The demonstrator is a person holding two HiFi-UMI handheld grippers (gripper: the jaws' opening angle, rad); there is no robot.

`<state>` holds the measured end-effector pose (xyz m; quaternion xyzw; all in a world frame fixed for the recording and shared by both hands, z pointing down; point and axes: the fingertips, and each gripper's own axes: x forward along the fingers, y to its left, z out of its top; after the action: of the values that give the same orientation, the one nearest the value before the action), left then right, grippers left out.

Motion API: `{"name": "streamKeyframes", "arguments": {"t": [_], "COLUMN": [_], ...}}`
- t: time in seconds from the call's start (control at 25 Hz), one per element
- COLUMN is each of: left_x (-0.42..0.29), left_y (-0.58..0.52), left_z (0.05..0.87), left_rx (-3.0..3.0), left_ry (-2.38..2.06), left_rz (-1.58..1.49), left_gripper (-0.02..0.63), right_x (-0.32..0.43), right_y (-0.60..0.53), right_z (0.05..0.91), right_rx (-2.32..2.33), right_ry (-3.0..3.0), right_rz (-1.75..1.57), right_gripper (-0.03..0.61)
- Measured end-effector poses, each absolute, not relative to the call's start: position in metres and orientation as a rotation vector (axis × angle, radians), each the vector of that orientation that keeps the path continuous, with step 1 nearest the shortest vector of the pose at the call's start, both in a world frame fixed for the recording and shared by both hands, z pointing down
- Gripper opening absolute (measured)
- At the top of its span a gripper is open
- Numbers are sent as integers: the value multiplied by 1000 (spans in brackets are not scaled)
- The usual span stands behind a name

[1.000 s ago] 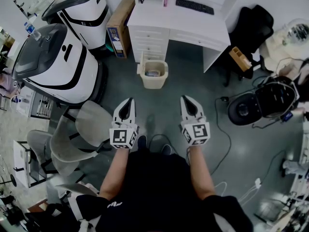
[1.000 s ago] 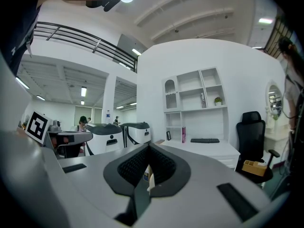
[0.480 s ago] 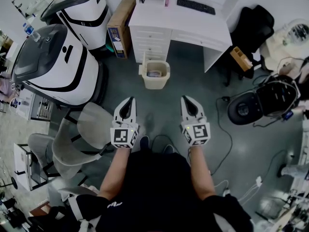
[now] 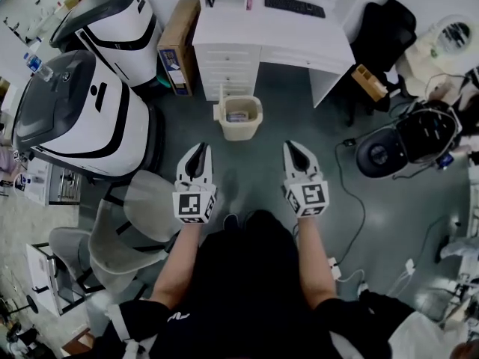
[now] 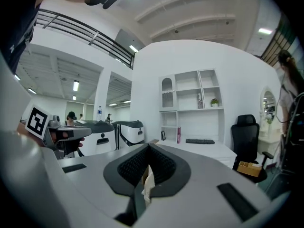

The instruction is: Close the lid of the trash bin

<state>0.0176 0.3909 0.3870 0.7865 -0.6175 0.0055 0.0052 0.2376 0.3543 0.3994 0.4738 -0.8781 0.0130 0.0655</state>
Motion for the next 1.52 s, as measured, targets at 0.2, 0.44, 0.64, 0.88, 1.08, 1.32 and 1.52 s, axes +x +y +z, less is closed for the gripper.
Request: {"name": "streamKeyframes", "arguments": {"t": [0.2,0.44,0.64,0.88,1.08,1.32,1.52], "left_x": [10,8,10,13,16,10,4], "left_y": [370,321,267,196,149,108,81], "left_z": [400,410,434,468,500,544,591], "left_rx": [2431,2418,2381,2349,2318,2314,2246], "left_ry": [-1928,-1918,-1925,-1924,-1888,-1867,-1861], "left_rz": [29,43,64,73,135,184,228], "left_gripper": [214,238,238,238,238,238,238], "right_x": [237,237,236,233,242,235,228], "right_y": [341,291,230,159,115,78,50], "right_z": [403,410,426,445,473,504,536], "right_rx": [1447,1440,1386,1349,1375,1370,1337], "right_ry": [-2629,-2631,-2659,-2708,-2673,-2682,-2686], "right_rz": [36,50,43,90,168,165,200], "right_gripper": [5,5,5,5,5,5,5]}}
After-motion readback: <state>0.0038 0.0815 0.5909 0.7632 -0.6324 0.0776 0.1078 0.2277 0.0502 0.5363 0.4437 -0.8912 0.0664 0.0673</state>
